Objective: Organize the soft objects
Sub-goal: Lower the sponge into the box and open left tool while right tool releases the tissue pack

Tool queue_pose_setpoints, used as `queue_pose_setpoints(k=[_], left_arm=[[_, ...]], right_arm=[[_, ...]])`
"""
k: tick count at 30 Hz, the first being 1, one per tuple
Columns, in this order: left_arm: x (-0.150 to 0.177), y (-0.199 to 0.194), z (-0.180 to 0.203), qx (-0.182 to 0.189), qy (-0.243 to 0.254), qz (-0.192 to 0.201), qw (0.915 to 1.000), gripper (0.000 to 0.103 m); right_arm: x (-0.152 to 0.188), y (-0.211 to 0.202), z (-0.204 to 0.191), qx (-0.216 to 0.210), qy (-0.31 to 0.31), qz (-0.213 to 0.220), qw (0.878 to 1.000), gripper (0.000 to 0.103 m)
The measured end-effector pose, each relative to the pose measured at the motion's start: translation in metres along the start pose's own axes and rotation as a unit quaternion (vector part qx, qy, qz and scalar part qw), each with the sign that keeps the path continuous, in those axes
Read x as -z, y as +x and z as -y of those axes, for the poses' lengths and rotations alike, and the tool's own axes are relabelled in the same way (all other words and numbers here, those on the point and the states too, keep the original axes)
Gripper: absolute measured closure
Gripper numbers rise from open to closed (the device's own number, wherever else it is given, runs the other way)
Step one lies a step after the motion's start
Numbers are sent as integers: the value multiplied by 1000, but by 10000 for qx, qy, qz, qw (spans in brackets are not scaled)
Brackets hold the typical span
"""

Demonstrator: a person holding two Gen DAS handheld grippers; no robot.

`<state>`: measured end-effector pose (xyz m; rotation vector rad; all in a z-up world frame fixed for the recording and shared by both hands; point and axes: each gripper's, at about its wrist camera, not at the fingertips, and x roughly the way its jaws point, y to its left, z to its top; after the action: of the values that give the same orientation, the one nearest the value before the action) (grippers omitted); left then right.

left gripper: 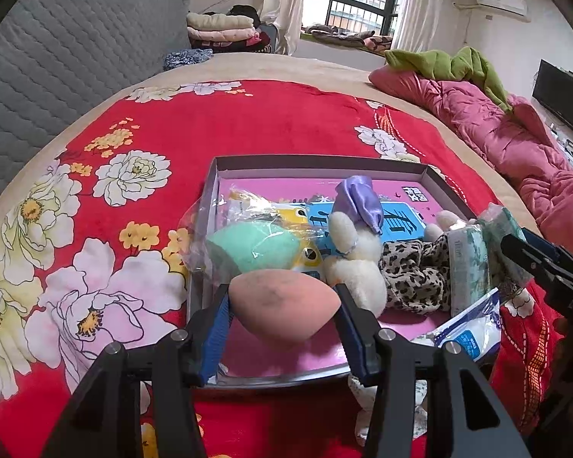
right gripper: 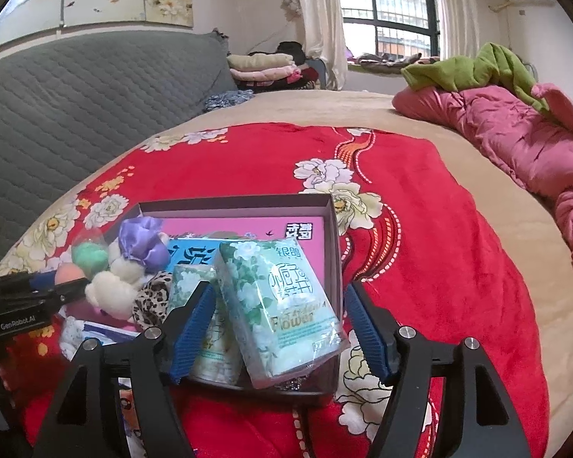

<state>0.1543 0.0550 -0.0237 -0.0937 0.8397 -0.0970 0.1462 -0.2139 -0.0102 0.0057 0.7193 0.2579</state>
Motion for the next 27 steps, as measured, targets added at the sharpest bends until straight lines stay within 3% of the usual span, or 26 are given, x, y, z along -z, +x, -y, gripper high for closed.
queue_pose_setpoints(k=[11,19,27], left_arm=[[1,0,1,16,-7,-8,10000,50],[1,-3,2,68,-56,2,10000,49],[1,-7,5,100,-43,13,9999,49]], right_arm=[[-3,14,6,26,152,-32,9999,31],[-9,-7,3,-179,142,266,9994,30],[-10,-17,3,-86,133,360,9992,29]])
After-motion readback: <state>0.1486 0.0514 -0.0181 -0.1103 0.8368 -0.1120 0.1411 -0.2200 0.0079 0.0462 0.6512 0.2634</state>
